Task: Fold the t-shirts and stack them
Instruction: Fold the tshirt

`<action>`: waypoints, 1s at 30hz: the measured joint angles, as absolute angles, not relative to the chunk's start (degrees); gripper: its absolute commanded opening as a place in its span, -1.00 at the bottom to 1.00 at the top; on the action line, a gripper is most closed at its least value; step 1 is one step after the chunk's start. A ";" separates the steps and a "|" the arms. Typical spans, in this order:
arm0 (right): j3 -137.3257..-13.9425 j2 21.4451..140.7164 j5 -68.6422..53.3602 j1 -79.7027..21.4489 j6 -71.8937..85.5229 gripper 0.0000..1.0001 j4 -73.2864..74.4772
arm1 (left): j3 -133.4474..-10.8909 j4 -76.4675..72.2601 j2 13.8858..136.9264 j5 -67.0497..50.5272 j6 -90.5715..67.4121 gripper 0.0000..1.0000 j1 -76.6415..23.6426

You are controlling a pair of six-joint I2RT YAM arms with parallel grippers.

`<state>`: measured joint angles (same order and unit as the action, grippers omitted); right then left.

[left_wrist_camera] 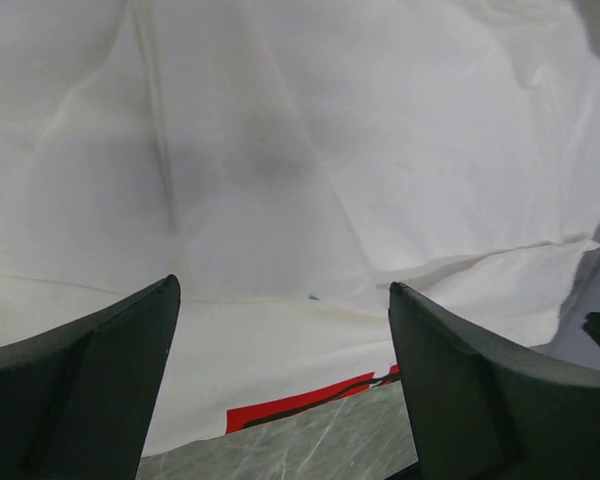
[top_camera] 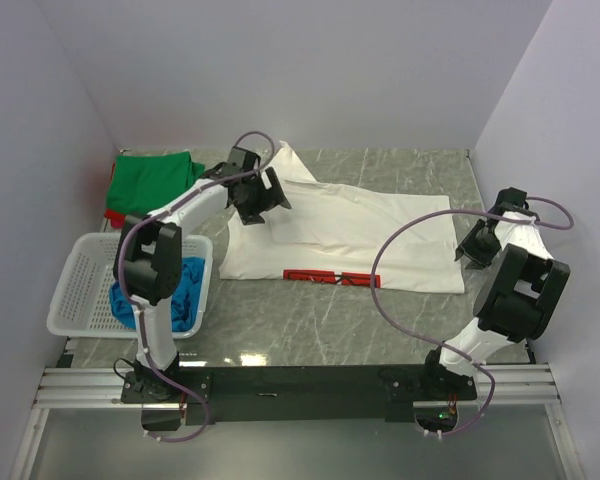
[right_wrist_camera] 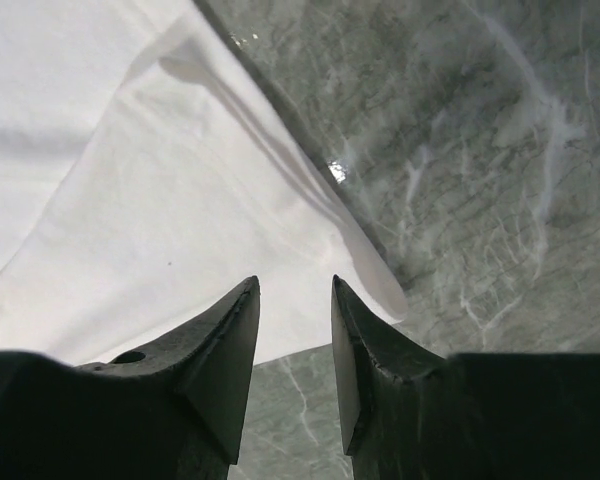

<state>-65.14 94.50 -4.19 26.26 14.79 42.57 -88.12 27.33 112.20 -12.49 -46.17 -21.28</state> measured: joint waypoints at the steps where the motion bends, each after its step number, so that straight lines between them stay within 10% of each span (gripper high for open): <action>1: -65.14 94.17 -4.49 26.04 14.92 -0.15 42.54 | -88.73 28.27 113.10 -11.79 -46.19 0.73 -22.00; 23: -60.93 88.25 -8.73 21.19 15.57 -0.15 41.15 | -94.41 35.29 122.28 -5.67 -45.82 0.35 -25.56; 30: -60.62 88.23 -8.73 21.08 15.57 -0.15 41.08 | -94.56 35.46 123.07 -5.23 -45.32 -0.12 -25.98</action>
